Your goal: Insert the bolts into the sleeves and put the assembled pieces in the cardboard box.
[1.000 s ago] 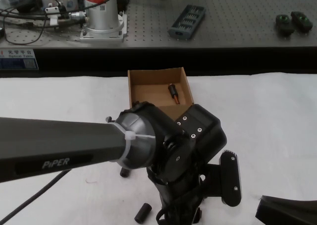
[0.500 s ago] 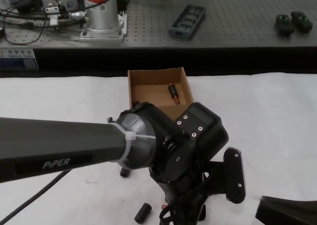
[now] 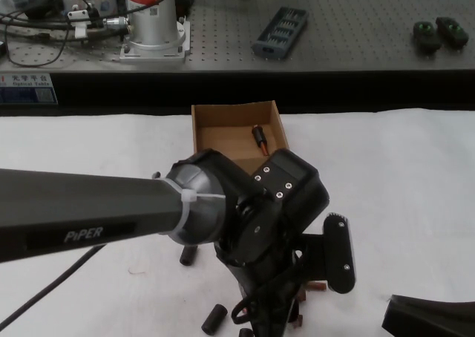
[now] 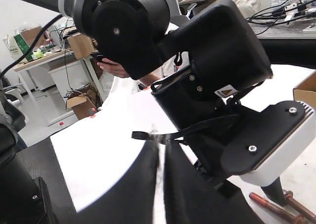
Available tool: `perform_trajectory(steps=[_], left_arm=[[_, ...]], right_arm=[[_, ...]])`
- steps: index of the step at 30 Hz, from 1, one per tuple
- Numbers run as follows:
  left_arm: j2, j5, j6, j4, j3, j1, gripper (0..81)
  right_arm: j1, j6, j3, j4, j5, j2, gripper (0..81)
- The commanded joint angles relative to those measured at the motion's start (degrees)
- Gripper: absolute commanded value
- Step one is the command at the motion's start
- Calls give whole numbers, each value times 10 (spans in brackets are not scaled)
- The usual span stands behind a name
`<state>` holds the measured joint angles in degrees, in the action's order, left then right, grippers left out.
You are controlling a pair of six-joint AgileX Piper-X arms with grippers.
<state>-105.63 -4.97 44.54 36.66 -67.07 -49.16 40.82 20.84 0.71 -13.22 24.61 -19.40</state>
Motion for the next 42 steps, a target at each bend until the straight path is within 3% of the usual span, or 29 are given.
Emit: perform_trajectory(steps=[1, 18, 20, 26, 34, 42], left_arm=[[-3, -21, -10, -3, -2, 4, 293], [-45, -37, -13, 13, -1, 4, 293], [-45, -37, -13, 13, -1, 4, 256], [-45, -34, -12, 13, -1, 4, 6], [-41, -17, -31, 20, -2, 12, 6], [21, -18, -153, -15, -2, 53, 6]], right_arm=[[0, 1, -7, -2, 0, 5, 54], [0, -1, -7, 0, 0, 5, 54], [0, -1, -7, 0, 0, 5, 54], [0, -2, -7, 0, 0, 5, 54], [0, -3, -7, 10, 0, 5, 54], [0, -12, -7, 30, -10, 5, 54]])
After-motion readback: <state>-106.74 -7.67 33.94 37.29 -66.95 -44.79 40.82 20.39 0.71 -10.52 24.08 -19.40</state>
